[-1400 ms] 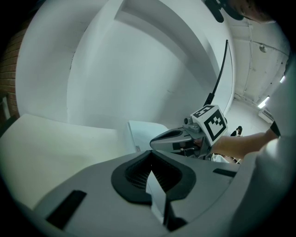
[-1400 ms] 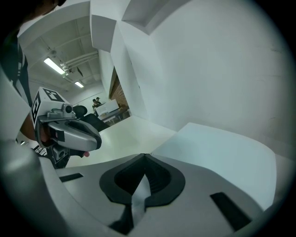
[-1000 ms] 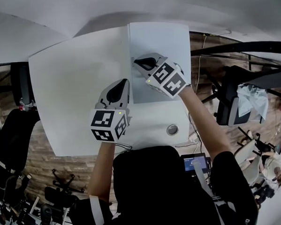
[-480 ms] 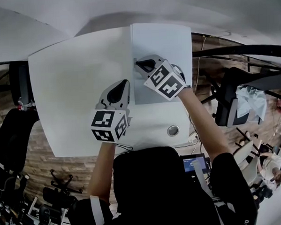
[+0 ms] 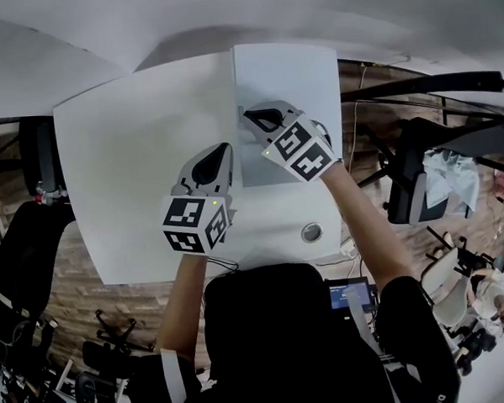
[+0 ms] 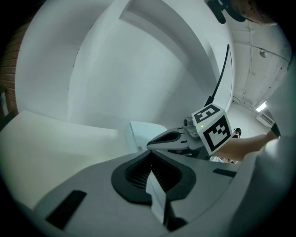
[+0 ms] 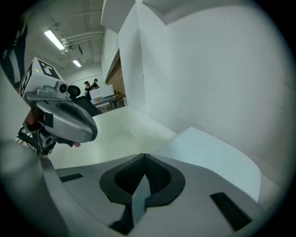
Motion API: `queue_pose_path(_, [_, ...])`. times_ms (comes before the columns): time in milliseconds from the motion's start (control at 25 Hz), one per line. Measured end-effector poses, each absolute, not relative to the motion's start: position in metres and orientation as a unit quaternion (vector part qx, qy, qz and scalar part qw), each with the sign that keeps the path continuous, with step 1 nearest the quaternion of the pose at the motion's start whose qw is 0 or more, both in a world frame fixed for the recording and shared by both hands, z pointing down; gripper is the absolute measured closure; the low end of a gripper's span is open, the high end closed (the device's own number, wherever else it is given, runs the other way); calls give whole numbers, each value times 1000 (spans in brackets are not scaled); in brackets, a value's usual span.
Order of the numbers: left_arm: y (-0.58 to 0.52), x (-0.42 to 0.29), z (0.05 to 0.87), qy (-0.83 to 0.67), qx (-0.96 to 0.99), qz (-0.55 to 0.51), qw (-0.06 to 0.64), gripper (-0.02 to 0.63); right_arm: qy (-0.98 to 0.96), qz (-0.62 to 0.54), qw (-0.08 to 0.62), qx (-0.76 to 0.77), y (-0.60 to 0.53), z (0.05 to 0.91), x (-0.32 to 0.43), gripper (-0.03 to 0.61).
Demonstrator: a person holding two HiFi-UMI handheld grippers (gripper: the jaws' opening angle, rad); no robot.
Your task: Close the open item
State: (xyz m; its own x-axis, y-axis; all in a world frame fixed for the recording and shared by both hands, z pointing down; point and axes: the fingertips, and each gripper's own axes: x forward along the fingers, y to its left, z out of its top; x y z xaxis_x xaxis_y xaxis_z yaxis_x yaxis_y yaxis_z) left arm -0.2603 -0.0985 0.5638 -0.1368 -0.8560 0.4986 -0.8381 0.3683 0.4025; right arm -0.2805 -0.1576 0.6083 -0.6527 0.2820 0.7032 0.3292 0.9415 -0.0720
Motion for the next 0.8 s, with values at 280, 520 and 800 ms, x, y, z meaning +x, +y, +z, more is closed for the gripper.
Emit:
queue_pose_path(280, [-105,-245,538,-758,572,-13,315,601,-940,18,322,-110,-176,565,-255,541])
queue_pose_path(520, [-104,-229,505,-765,578,-8,283,601,-956,37,281,-80,-180,529,-225,541])
queue_pose_path(800, [-92,-212,451,-780,579,-6,237,601,-971,45,229,-59,-171,466,-198,541])
